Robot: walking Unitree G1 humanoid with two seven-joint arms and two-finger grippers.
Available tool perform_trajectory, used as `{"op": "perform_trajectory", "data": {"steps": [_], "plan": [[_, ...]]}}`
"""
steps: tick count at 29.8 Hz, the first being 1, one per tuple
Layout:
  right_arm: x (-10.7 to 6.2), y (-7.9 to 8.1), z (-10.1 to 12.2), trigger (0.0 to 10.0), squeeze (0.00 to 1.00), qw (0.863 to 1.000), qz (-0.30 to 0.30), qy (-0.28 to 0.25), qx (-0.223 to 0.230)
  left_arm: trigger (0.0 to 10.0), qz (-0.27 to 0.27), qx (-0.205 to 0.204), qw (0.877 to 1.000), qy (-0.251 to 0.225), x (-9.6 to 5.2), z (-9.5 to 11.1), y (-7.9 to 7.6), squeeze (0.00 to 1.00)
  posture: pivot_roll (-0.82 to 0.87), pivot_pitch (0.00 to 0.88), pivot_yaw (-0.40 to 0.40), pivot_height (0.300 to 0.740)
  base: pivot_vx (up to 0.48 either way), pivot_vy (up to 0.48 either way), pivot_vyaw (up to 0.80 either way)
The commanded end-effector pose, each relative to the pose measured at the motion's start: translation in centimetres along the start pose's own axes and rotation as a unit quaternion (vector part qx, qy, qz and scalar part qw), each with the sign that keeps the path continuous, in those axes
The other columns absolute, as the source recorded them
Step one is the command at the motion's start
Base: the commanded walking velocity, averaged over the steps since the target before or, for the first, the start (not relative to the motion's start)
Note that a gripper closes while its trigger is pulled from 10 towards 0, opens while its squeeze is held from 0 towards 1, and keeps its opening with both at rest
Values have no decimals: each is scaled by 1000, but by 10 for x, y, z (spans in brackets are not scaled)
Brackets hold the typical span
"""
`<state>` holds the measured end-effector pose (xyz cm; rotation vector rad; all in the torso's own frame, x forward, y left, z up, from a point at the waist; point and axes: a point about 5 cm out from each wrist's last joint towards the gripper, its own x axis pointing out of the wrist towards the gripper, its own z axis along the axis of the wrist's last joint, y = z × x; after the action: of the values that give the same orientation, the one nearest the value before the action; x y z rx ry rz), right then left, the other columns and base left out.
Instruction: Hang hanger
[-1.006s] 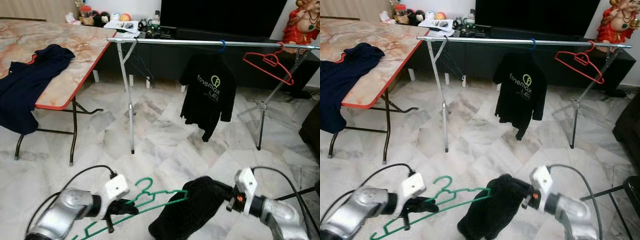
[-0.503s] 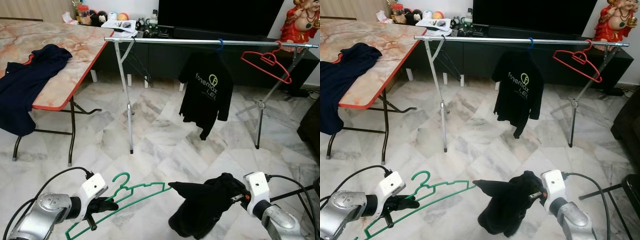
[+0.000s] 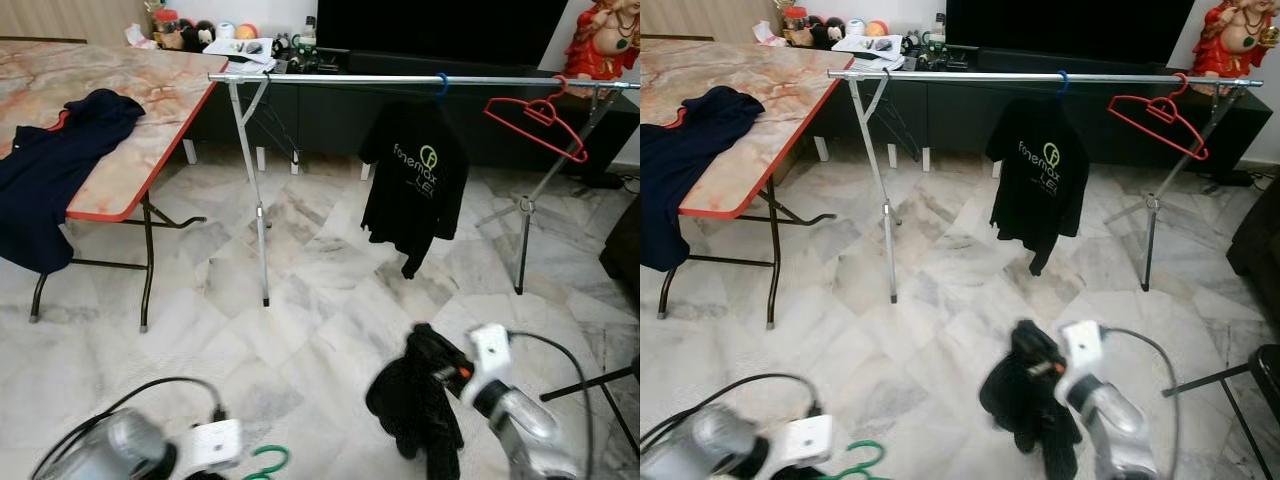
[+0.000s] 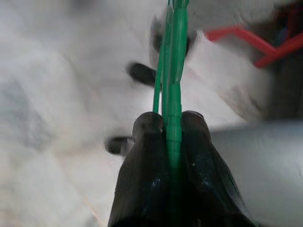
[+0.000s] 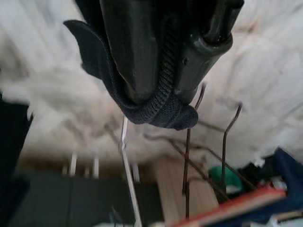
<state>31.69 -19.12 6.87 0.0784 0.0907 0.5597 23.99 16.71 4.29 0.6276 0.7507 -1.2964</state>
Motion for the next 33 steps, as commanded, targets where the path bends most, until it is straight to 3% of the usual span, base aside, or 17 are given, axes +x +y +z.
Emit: {"op": "perform_trajectory", "data": {"steps": [1,2,4,7,9,12,17,18,19,20,21,22,23,25,29,31,33], "plan": [[-1,-8,10,0,0,999,-28,-26,-5,10000,77,-4,997,9,1,-7,14,0,3,73,-37,740,0,0,0],[-1,-9,10,0,0,999,-36,-27,-4,10000,103,-9,995,8,3,-8,19,0,3,73,-37,740,0,0,0],[-6,-17,4,0,0,995,-101,-17,0,10000,203,-79,976,15,9,-28,31,0,4,69,-33,740,0,0,0],[-15,-29,-5,0,0,980,-197,-4,25,10000,256,-125,958,31,14,-46,30,0,7,67,-31,740,0,0,0],[-27,-38,-10,0,0,957,-285,-17,61,10000,313,-217,924,32,17,-68,22,0,8,64,-22,740,0,0,0],[-36,-40,-16,0,0,932,-352,-31,81,10000,360,-322,875,41,22,-97,3,0,-3,60,-9,740,0,0,0],[-39,-25,-17,0,0,921,-383,-50,47,10000,387,-421,817,71,32,-134,-39,0,-29,48,12,740,0,0,0],[-39,-22,-17,0,0,920,-386,-51,38,10000,391,-450,799,69,32,-139,-47,0,-33,45,12,740,0,0,0],[-42,-17,-18,510,0,918,-392,-51,20,10000,404,-489,770,68,32,-148,-57,0,-27,36,12,740,0,0,0],[-42,-17,-18,510,0,918,-392,-51,20,10000,404,-489,770,68,32,-148,-57,0,-27,36,12,740,0,0,0],[-45,-15,-18,1608,0,915,-400,-51,7,10000,417,-511,748,73,31,-154,-63,0,-26,31,10,740,0,0,0],[-46,-14,-19,1608,0,914,-402,-50,4,10000,421,-516,742,75,31,-156,-65,0,-26,31,10,740,0,0,0],[-51,-11,-19,10000,0,911,-409,-56,0,10000,428,-538,722,80,32,-160,-74,0,-28,23,10,740,0,0,0],[-56,-8,-19,10000,0,907,-416,-59,-8,10000,430,-550,711,86,34,-163,-80,0,-29,18,11,740,0,0,0],[-63,-4,-17,10000,0,897,-436,-69,-7,10000,430,-556,706,91,38,-163,-84,0,-26,9,11,740,0,0,0],[-65,-2,-16,10000,0,893,-444,-72,-4,10000,432,-569,696,75,41,-159,-82,0,-38,2,12,740,0,0,0],[-65,0,-16,10000,0,893,-444,-71,-4,10000,428,-567,700,72,43,-157,-81,0,-42,1,11,740,0,0,0]]}}
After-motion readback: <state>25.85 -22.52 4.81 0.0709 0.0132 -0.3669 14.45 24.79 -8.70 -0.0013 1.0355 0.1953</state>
